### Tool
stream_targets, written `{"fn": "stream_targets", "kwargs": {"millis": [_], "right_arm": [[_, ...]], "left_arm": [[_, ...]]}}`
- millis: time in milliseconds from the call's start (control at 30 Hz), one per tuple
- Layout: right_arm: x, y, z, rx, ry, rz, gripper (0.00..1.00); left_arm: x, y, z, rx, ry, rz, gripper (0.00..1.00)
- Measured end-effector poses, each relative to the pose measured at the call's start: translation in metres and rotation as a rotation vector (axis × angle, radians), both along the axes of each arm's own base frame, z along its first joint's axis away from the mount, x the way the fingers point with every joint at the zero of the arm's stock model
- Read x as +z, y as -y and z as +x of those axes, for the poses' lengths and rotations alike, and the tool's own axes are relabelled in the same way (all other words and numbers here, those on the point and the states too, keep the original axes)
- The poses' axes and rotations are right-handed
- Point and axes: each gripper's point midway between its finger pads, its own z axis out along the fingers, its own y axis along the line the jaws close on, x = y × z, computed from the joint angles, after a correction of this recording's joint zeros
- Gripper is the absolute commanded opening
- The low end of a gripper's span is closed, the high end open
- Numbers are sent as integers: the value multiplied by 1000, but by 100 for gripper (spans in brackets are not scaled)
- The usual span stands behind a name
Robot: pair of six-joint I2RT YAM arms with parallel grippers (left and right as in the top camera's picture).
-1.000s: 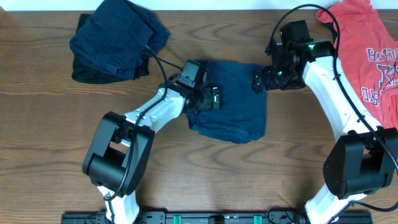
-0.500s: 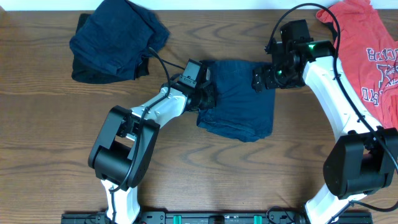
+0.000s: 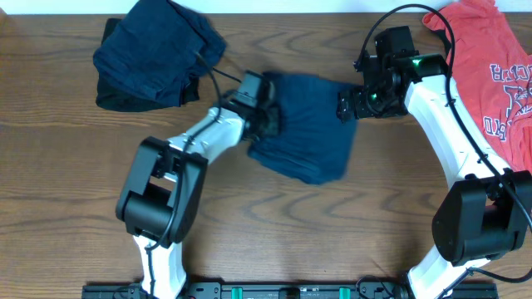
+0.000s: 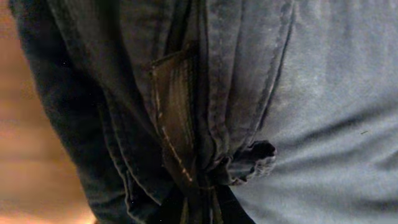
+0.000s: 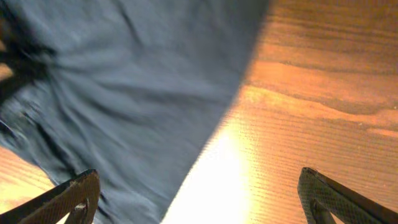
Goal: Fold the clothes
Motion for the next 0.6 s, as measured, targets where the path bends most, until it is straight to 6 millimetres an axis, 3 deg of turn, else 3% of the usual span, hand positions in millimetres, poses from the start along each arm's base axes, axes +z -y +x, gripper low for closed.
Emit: {"fn": "stream_targets", "kwargs": {"millis": [233, 333, 467, 600], "right_arm": [[3, -2, 10, 0, 42, 10, 99], [3, -6, 15, 4, 65, 30, 99], [3, -11, 17, 12, 73, 60, 99], [4, -14, 17, 17, 75, 77, 99]], "left_arm": [[-1, -88, 27, 174, -12, 55, 8], [-2, -106, 25, 201, -44, 67, 8], [-3, -112, 16, 189, -84, 92, 10], [-7, -116, -3, 169, -157, 127, 49]]}}
